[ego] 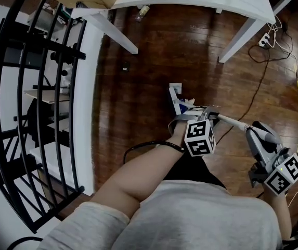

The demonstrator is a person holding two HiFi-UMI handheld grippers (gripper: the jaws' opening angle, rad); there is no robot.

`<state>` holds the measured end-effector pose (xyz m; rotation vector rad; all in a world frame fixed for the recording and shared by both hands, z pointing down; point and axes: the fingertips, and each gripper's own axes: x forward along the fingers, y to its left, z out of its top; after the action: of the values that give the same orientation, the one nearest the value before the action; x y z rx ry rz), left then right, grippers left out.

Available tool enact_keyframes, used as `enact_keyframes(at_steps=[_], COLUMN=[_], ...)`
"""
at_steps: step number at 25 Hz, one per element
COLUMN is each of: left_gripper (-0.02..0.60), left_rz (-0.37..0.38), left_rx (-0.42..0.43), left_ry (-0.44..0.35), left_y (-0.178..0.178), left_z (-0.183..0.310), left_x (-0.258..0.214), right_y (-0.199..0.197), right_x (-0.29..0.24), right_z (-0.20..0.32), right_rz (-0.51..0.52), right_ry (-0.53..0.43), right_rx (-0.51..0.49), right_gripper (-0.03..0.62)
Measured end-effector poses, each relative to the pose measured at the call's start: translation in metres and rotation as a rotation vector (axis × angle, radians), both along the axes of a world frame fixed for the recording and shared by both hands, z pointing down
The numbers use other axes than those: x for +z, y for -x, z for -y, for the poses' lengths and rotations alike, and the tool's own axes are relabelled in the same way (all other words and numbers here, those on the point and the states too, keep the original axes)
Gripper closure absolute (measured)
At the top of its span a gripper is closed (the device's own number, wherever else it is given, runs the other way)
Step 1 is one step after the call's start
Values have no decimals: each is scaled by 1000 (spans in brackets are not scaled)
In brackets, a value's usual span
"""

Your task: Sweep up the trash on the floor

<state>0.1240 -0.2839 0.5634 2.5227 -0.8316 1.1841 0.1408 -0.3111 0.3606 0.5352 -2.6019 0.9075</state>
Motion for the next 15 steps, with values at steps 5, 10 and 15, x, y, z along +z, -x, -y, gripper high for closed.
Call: enact_keyframes(at_steps=[5,10,15], left_gripper=[508,508,508], left_rz=[38,51,69], left_rx=[-30,-132,-195], left_ry=[9,-1,-23], left_y=[10,51,112], left_z=[-3,-7,-12], left_x=[-9,-25,-33], right_y=[11,53,106], right_x=[-11,-29,-36], right_z=[-4,-11,-18], right_rz=[54,98,140], right_ry=[0,-27,-25], right_rx=[-56,-132,-153], right_gripper=[459,454,453])
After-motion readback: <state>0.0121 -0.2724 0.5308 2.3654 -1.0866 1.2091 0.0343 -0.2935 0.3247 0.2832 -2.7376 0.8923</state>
